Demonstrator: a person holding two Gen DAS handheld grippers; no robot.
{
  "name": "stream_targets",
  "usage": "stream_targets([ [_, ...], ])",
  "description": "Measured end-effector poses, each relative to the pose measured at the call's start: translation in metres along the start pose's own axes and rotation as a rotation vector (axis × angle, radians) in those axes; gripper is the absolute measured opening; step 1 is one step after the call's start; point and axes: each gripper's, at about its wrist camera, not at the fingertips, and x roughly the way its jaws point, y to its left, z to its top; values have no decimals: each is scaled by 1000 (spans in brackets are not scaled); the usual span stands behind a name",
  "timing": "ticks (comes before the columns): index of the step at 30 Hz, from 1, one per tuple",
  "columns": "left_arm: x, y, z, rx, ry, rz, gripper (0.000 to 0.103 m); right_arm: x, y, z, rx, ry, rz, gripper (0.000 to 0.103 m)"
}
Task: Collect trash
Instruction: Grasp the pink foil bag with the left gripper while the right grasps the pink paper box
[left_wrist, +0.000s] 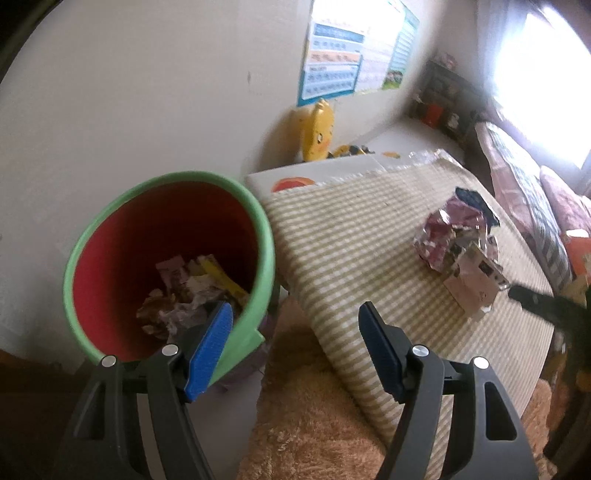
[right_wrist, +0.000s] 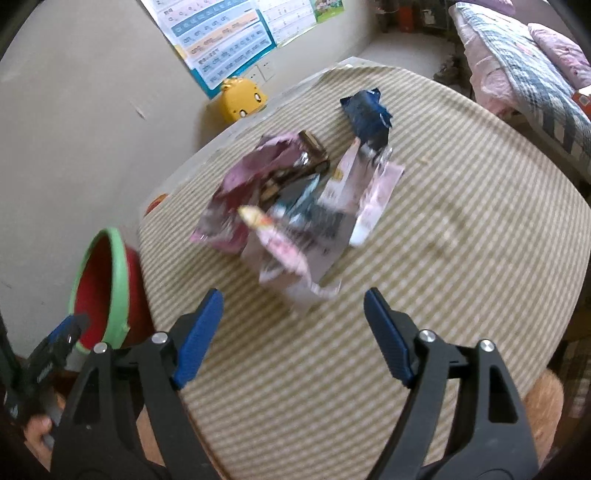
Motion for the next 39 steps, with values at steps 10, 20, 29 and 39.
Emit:
stream_targets([
  [10,22,-34,9,105,35,-35,68,37,2,1,-13,56,56,33],
  [20,65,-129,58,311,-46,-154,68,-4,-47,-55,61,114,79,33],
  [29,138,-180,86,380,104,-114,48,-22,-48,-57,55,82,74,37],
  [39,85,-144,59,284,41,-172,18,-32,-45,-52,53,41,59,65],
])
